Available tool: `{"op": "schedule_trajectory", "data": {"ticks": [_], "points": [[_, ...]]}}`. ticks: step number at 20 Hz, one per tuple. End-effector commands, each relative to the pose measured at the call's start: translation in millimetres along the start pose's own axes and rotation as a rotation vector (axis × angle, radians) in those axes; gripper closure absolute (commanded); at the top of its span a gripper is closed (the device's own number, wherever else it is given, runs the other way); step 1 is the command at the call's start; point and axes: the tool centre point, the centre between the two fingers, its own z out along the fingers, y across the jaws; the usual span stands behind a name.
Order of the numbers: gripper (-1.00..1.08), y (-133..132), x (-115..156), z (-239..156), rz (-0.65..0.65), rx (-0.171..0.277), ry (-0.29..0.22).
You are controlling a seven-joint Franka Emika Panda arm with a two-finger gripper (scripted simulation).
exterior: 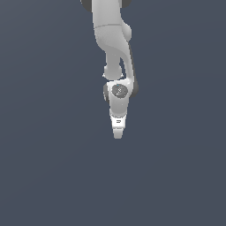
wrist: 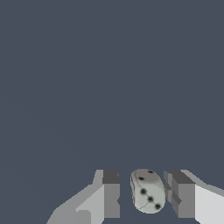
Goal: Pick up the object and move it to a goal position.
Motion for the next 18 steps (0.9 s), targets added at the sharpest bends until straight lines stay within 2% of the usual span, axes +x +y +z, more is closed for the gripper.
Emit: {"op": "schedule_trajectory", "data": {"ticks": [1, 11, 18], "points": [[1.08, 0, 0, 1, 0.000, 0.000, 0.000], [1.08, 0, 0, -1, -0.001, 0.000, 0.000], [1.08, 3, -8, -23, -0.001, 0.000, -0.001]]}}
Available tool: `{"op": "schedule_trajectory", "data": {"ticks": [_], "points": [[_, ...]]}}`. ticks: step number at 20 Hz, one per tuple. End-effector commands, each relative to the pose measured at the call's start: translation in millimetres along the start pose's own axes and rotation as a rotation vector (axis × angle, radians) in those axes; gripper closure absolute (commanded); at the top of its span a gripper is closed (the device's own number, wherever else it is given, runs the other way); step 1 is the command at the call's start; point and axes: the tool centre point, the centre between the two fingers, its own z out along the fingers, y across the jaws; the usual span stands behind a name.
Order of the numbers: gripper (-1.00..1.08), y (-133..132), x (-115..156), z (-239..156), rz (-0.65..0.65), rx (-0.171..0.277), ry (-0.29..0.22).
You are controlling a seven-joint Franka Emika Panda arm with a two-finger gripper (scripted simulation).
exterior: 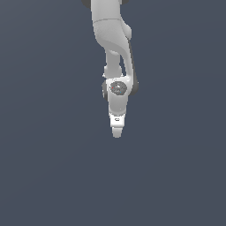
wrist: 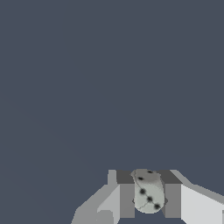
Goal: Pick up the object and move it to a goal position.
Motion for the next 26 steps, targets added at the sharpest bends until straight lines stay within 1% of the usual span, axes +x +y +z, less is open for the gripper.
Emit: {"op": "schedule_trajectory", "data": {"ticks": [1, 5, 9, 26], "points": [[1.08, 2, -4, -12, 0.000, -0.001, 0.000], [1.08, 6, -14, -39, -0.001, -0.001, 0.000], [1.08, 11, -27, -75, -0.001, 0.000, 0.000], [1.08, 39, -89, -255, -0.003, -0.001, 0.005]]}}
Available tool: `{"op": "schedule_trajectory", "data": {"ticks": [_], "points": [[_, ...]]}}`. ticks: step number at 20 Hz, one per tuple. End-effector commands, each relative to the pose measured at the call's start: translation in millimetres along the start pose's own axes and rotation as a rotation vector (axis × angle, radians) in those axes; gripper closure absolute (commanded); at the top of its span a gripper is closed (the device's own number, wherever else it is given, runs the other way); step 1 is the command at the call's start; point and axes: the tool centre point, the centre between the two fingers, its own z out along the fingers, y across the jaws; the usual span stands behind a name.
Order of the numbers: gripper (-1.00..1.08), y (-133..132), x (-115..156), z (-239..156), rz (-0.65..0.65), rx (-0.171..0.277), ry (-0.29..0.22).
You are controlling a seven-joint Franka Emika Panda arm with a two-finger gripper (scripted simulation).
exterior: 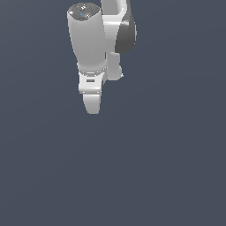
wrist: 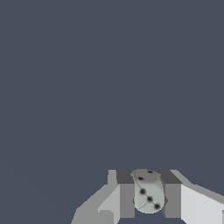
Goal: Pick up the object and move it to a goal position.
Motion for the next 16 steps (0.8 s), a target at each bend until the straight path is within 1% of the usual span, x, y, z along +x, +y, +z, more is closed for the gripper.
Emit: {"op": "schedule_trajectory", "data": {"ticks": [1, 9, 16], "points": [[1.08, 4, -9, -26, 0.000, 0.001, 0.001], [1.08, 17, -36, -98, 0.002, 0.001, -0.001], [1.08, 26, -50, -135, 0.004, 0.001, -0.003]]}}
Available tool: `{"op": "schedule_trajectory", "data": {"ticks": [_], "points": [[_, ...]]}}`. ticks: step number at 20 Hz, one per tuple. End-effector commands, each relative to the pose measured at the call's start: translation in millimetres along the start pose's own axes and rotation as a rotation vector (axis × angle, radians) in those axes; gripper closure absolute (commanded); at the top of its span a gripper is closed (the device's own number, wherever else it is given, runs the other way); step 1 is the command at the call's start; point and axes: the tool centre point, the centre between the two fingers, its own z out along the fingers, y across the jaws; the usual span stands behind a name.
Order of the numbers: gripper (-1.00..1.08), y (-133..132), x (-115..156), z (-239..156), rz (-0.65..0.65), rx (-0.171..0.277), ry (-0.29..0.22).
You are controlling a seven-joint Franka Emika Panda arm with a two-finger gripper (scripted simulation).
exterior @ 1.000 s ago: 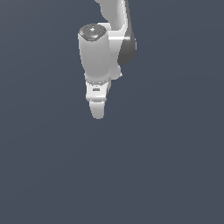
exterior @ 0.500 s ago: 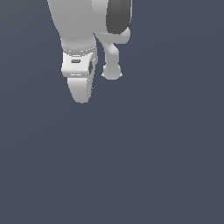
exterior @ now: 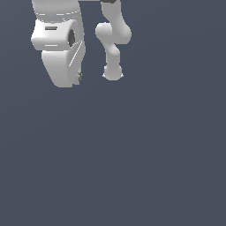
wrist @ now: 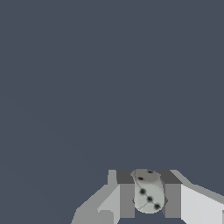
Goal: Pick up the object and move it to a goal position.
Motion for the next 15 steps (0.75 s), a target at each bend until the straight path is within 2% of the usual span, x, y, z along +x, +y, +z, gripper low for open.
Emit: {"op": "schedule_trajectory", "data": {"ticks": [1, 15], "points": [[1.08, 2, -4, -10, 0.000, 0.001, 0.000], [1.08, 7, -10, -26, 0.001, 0.001, -0.001]]}}
